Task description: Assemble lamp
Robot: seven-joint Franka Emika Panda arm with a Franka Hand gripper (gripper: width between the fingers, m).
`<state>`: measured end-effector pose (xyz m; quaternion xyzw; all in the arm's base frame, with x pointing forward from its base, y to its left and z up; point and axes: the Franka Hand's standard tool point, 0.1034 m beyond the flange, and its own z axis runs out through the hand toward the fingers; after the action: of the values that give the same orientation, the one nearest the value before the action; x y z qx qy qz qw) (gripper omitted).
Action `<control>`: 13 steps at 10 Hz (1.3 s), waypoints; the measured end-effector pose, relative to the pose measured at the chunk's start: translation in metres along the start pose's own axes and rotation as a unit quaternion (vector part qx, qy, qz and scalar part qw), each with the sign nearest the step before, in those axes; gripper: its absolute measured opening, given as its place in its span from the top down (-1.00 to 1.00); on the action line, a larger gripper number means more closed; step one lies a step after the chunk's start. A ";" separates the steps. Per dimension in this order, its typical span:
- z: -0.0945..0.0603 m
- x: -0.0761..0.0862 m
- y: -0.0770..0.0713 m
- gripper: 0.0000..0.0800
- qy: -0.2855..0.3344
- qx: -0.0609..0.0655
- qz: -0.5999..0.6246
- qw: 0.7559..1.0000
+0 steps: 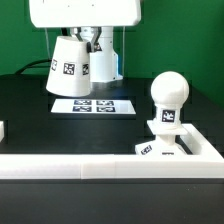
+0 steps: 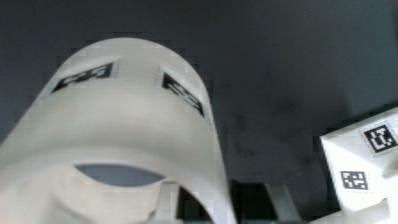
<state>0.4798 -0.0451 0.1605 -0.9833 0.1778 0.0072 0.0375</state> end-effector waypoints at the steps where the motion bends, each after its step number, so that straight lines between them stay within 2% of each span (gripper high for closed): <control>1: -0.001 -0.001 -0.005 0.89 -0.003 0.001 0.006 1.000; 3: -0.021 0.014 -0.048 0.89 -0.004 0.006 0.010 1.000; 4: -0.028 0.020 -0.064 0.89 -0.007 0.006 0.020 1.000; 5: -0.040 0.030 -0.088 0.89 -0.016 0.004 0.032 0.999; 6: -0.050 0.038 -0.105 0.89 -0.015 0.005 0.047 0.999; 7: -0.058 0.040 -0.118 0.89 -0.029 -0.002 0.069 0.997; 8: -0.064 0.042 -0.123 0.89 -0.052 -0.013 0.071 0.996; 9: -0.061 0.047 -0.123 0.89 -0.040 -0.010 0.069 0.997; 12: -0.060 0.046 -0.125 0.89 -0.042 -0.010 0.071 0.997; 13: -0.072 0.052 -0.137 0.89 -0.035 -0.002 0.068 0.997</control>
Offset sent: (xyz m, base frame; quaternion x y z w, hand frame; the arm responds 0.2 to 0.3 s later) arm 0.0551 0.0529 0.0355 0.0168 -0.0263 0.0524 0.9981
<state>0.5767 0.0597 0.2402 -0.9682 0.2427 0.0444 0.0411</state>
